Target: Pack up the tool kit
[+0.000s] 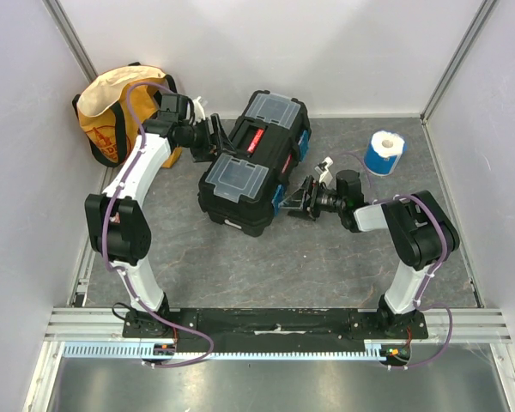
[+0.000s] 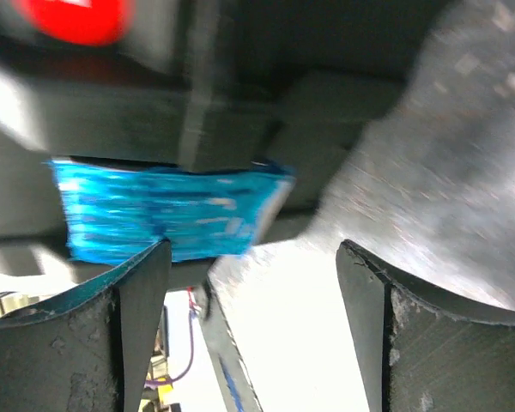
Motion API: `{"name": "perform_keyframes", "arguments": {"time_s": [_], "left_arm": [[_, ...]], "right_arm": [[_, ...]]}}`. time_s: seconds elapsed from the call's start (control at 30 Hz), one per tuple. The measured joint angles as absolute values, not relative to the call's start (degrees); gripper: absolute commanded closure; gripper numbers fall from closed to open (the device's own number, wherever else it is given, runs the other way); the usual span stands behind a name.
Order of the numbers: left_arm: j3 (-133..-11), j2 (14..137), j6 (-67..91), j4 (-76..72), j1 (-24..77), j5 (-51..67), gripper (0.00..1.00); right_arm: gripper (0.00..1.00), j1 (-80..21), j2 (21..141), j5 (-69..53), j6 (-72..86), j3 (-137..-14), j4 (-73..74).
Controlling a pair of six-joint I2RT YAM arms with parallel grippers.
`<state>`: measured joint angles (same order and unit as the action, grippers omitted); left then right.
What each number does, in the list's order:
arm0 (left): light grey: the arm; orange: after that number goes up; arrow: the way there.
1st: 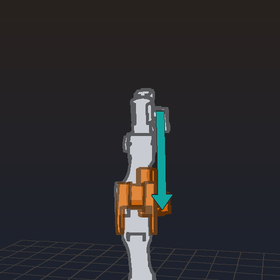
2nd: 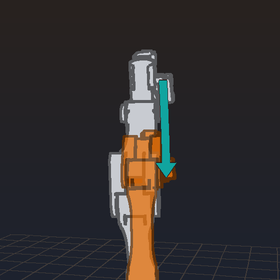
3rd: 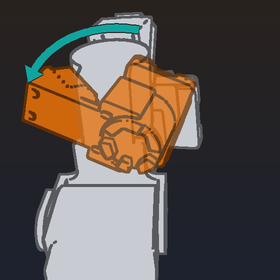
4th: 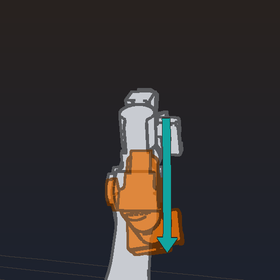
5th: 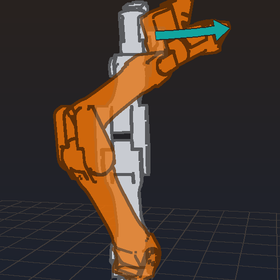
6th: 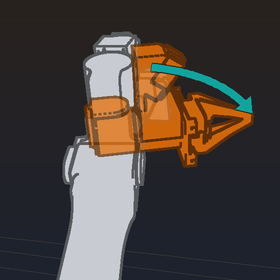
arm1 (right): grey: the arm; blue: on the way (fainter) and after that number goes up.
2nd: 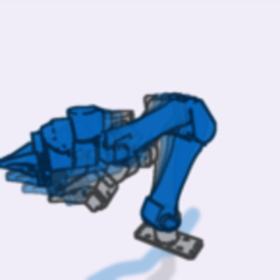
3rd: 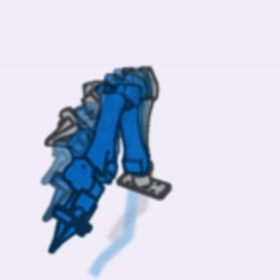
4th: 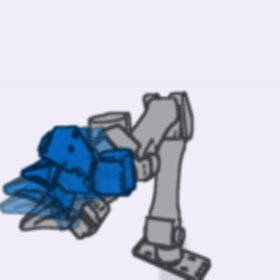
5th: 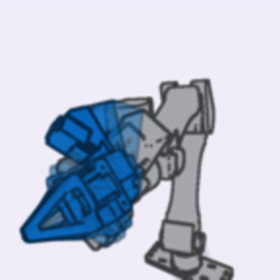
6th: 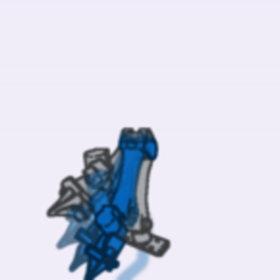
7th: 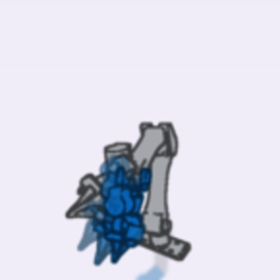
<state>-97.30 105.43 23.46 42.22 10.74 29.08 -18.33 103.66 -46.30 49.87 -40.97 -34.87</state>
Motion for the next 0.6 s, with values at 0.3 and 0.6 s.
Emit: {"name": "perform_keyframes", "arguments": {"time_s": [0.3, 0.6], "left_arm": [[-96.4, 105.9, 23.5, 37.5, 9.4, 29.6, 0.27], [-93.0, 105.2, 24.0, 31.9, 8.4, 31.3, 0.27]], "right_arm": [[0.05, -21.5, 105.6, -40.3, 65.8, -42.0, -56.2], [0.07, -24.2, 108.7, -33.9, 70.9, -42.5, -58.7]]}}
